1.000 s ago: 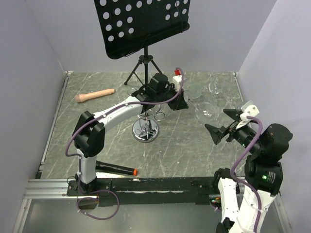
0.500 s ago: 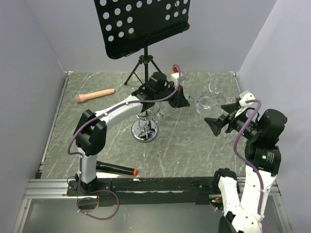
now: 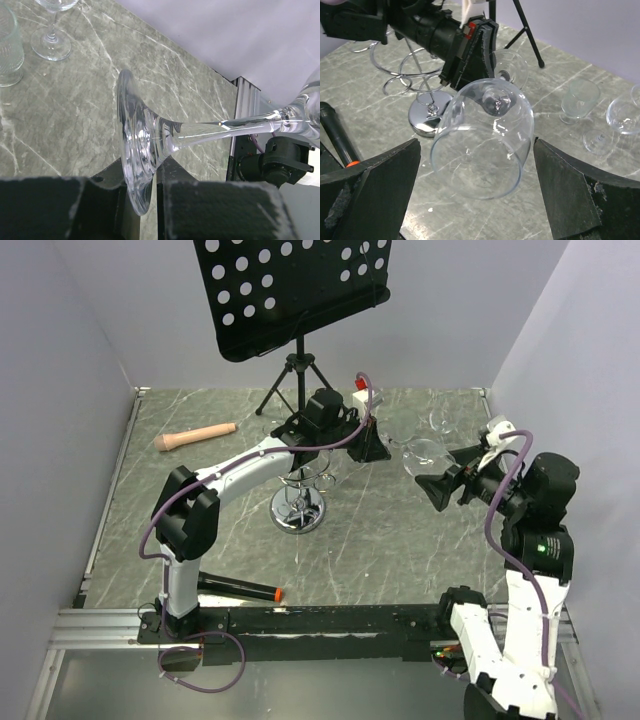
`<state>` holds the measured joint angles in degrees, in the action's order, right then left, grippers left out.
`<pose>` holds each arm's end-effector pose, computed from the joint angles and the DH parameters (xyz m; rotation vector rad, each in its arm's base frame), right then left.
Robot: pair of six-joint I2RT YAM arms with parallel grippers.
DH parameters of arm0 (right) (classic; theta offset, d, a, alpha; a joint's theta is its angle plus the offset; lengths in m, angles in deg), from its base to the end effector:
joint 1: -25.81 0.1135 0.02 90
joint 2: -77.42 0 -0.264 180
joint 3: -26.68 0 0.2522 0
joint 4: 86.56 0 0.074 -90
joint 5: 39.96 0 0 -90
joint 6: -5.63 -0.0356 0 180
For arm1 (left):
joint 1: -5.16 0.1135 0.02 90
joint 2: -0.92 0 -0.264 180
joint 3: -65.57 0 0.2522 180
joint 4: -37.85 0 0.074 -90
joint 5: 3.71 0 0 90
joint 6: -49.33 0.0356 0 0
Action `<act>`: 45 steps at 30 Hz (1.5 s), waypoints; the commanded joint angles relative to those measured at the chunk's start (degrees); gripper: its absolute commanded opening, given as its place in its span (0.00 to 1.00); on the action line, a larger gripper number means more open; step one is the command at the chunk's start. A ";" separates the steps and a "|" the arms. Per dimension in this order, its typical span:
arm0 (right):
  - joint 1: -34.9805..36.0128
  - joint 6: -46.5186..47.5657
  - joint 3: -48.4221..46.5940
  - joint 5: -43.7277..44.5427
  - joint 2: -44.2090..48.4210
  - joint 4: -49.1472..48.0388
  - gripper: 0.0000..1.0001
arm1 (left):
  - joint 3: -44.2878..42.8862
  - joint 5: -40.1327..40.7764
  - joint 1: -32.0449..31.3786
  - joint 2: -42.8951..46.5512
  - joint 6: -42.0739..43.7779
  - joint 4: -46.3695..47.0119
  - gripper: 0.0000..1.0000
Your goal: Take the wine glass off the wine glass rack
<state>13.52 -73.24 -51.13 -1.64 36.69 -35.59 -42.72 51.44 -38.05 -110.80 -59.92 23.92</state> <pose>0.1177 0.0029 0.4148 -0.6030 1.6405 0.5153 0.3271 -0.3352 0.3129 0.8594 1.8453 -1.2883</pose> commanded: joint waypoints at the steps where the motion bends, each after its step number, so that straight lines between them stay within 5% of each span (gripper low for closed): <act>1: 3.85 -1.38 0.24 5.88 -1.10 -3.99 1.00 | -0.31 -1.54 0.40 2.74 -1.41 4.82 0.01; 15: 10.01 -0.77 0.25 15.03 -4.09 -3.55 0.95 | 0.30 -1.54 0.31 3.18 -2.02 5.44 0.01; 19: 10.01 -0.15 0.42 14.86 -4.27 -2.67 0.85 | 0.21 -1.71 0.31 3.09 -2.02 5.35 0.01; 23: 10.01 1.08 -0.02 13.36 -3.74 -1.62 0.62 | 0.04 -1.36 0.31 2.91 -2.38 5.09 0.02; 26: 10.01 1.52 -0.81 13.01 -3.13 -1.18 0.45 | -0.22 0.74 0.31 2.74 -2.38 4.21 0.30; 29: 9.92 0.21 -1.60 15.63 -2.86 -1.35 0.43 | -0.58 3.99 0.31 2.74 -2.64 3.07 0.57; 33: 9.22 -0.15 -4.23 19.77 -4.18 -1.00 0.41 | -0.84 7.77 0.22 2.91 -1.85 1.66 0.77; 34: 8.87 -0.06 -5.02 20.82 -4.88 -1.00 0.41 | -0.84 8.13 0.31 3.00 -1.59 1.40 0.97; 45: 4.92 5.73 -10.92 28.38 -15.07 4.18 0.32 | -0.31 8.40 0.31 4.49 -0.79 1.39 1.00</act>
<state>19.75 -70.53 -58.45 22.76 23.88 -31.11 -41.93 59.00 -38.22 -110.54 -61.25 24.69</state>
